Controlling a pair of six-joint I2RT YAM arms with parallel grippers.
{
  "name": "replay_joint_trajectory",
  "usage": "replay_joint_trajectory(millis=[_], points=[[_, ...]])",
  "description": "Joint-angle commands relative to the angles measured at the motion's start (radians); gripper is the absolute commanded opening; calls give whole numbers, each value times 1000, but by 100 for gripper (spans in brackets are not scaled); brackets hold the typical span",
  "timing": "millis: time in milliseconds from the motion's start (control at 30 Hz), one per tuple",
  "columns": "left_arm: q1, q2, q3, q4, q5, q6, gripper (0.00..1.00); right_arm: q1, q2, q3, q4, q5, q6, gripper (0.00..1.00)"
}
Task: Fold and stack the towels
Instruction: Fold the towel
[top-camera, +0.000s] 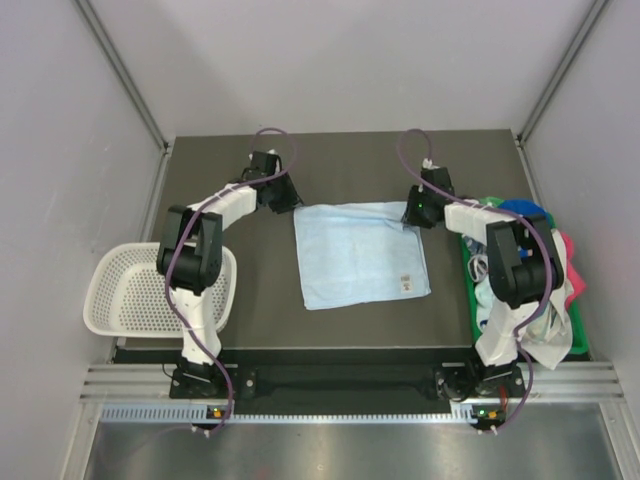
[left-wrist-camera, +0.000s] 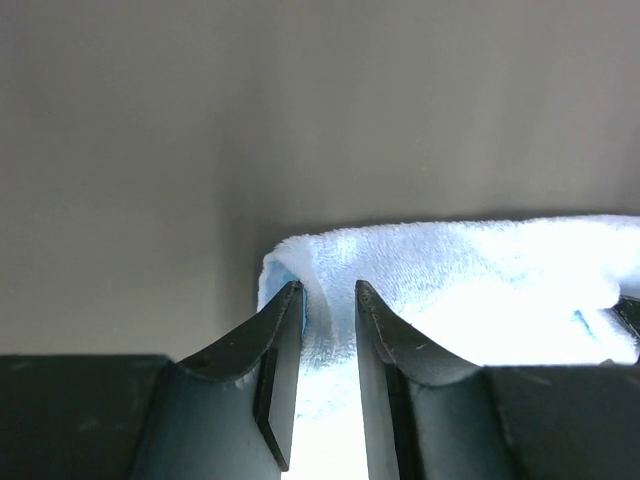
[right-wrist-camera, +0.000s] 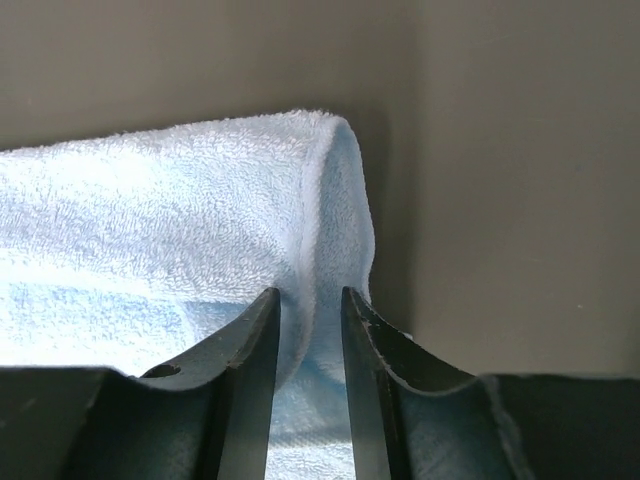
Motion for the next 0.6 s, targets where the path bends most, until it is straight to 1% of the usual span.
replay_joint_trajectory(millis=[0,167,300,567], points=[[2,-34,17,62,35,-21,33,-15,-61,24,45,-1,12,32],[5,-39,27,42,31,-26,33,-35,-44,73,26,-21,13,34],[6,-31,63,-23,-4,-20,33,-53,-1,129,14,-63,24,37],[10,-33,83,-83,-32,-14,38,-73,83,226,-18,-132,51,38]])
